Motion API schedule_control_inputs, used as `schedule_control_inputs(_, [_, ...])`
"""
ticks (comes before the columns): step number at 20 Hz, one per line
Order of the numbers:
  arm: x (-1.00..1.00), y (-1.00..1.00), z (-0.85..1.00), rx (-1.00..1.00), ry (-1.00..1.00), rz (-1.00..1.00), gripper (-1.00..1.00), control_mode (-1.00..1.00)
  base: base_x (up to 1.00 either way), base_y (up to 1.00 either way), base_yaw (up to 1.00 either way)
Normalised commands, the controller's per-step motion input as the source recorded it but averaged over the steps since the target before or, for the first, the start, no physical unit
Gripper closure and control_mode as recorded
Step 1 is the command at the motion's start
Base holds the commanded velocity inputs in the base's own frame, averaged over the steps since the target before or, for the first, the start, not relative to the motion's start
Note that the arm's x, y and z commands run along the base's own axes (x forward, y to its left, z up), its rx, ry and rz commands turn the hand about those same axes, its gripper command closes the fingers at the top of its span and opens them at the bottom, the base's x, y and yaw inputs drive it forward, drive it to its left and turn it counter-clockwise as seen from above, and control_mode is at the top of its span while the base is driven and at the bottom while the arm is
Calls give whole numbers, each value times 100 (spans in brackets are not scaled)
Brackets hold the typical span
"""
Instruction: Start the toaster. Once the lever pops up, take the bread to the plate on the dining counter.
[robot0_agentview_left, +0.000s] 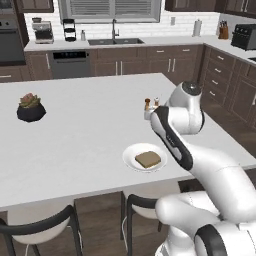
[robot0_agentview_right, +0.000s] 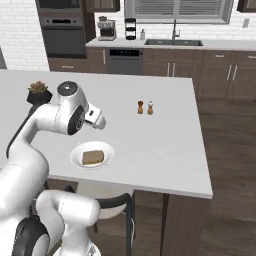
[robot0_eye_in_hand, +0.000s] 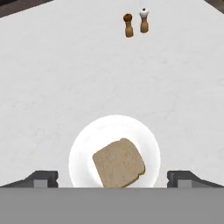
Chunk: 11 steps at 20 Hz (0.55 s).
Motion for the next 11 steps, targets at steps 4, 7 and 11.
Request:
schedule_control_inputs(4, [-76, -9, 55, -12, 0, -7, -100, -100, 0, 0, 0])
schedule_control_inputs(7, [-84, -11, 55, -7, 2, -6, -100, -100, 0, 0, 0])
schedule_control_inputs(11, [-94, 0, 52, -5, 0, -1, -100, -100, 0, 0, 0])
